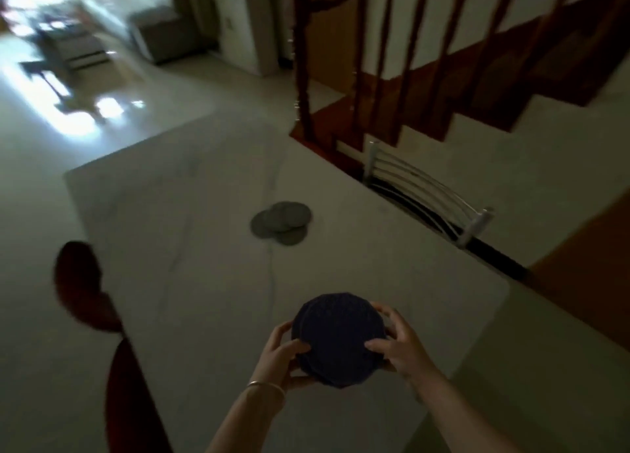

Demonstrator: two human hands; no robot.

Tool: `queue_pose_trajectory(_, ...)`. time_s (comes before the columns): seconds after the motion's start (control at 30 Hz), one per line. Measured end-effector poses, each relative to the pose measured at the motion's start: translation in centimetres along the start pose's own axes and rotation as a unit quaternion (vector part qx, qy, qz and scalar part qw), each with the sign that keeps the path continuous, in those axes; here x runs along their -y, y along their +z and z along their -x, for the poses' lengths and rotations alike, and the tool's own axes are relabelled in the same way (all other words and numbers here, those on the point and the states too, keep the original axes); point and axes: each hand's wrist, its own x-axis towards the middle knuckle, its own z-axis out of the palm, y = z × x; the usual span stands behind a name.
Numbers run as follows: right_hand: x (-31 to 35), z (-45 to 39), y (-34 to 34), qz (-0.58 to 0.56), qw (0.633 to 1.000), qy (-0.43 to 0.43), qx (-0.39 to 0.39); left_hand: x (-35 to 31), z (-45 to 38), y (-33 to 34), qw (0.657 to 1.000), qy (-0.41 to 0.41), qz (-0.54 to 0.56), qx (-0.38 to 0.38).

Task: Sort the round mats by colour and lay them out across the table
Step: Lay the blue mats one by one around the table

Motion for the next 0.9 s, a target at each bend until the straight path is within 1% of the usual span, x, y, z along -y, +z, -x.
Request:
queue_pose_trajectory(0.1,0.2,-0.9,-0.1,0.022,0.998,0.008,0.064,1.8,1.9,0.3,0.997,0.012,0.058,-0.053)
queue_pose_trajectory(0.17,0.1,-1.0,-0.2,0.049,0.995,0.009,0.084,3.5,3.2,0.9,0.991,0.019,0.100,-0.087)
queue_pose_trajectory(0.3,-0.9,-0.3,-0.9,0.120,0.990,-0.001,0.071,7.0,4.9,2.1,0.976,0.025,0.184,-0.114)
queue_pose_trajectory(0.43,-1.7,-0.3,-1.6,0.138,0.988,0.016,0.062,9.2,5.7,2.5,0.962,0.035,0.241,-0.121)
queue_pose_trajectory(0.57,-2.5,-0.4,-1.1,0.122,0.991,0.035,0.044,10.3,5.5,1.8,0.956,0.050,0.256,-0.138)
queue_pose_trajectory(0.7,-2.2,-0.7,-0.6,0.085,0.995,0.034,0.027,10.4,5.2,0.8,0.947,0.080,0.281,-0.136)
queue_pose_trajectory(0.77,-1.7,-1.1,-0.8,0.074,0.996,0.038,0.014,9.9,5.3,0.1,0.947,0.099,0.269,-0.143)
queue_pose_trajectory(0.9,-0.7,-2.1,-2.2,0.006,0.998,0.064,-0.016,8.7,5.6,-2.1,0.939,0.131,0.264,-0.176)
